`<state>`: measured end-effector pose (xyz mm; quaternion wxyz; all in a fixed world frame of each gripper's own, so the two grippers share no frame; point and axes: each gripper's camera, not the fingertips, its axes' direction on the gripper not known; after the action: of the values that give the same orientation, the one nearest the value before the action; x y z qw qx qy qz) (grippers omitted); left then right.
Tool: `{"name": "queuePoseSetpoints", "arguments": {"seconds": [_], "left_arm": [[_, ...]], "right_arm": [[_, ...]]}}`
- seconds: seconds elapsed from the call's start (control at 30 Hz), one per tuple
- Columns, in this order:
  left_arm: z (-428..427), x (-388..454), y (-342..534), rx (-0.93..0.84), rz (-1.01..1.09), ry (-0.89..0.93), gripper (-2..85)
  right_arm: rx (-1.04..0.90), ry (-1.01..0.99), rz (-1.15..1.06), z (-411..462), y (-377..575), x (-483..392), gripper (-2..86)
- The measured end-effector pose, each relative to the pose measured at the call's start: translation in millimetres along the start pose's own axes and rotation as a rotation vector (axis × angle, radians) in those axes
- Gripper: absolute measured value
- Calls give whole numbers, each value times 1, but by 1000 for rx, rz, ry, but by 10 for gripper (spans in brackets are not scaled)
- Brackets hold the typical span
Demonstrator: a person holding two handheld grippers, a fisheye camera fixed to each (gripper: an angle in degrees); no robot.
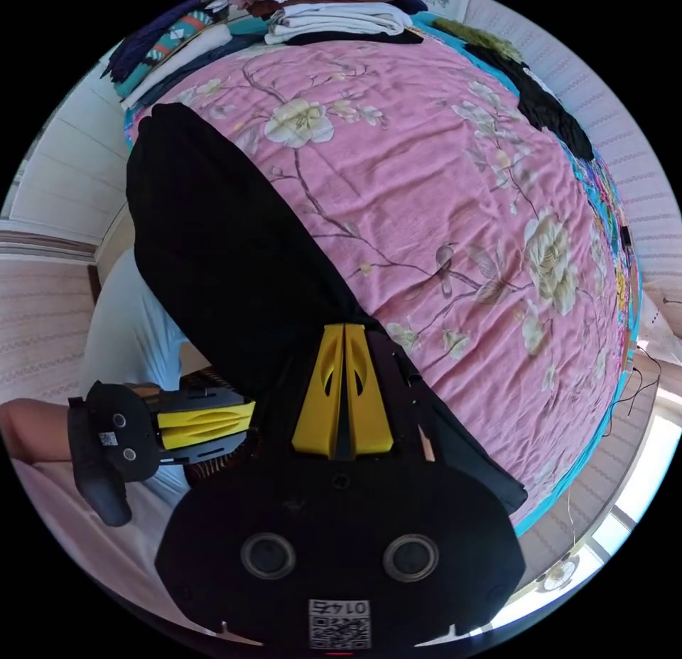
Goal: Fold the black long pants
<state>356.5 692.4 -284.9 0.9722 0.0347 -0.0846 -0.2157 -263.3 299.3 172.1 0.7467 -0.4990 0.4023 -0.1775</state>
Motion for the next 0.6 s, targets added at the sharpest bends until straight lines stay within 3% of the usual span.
{"name": "queuePoseSetpoints", "arguments": {"seconds": [0.3,0.47,0.6], "left_arm": [[9,25,-26,9,29,11,-9],[-42,43,-26,137,64,29,-5],[-61,57,-34,225,103,19,26]], "right_arm": [[-22,-111,103,58,30,27,-8],[290,-320,222,67,118,58,-3],[587,-499,522,87,266,95,7]]}}
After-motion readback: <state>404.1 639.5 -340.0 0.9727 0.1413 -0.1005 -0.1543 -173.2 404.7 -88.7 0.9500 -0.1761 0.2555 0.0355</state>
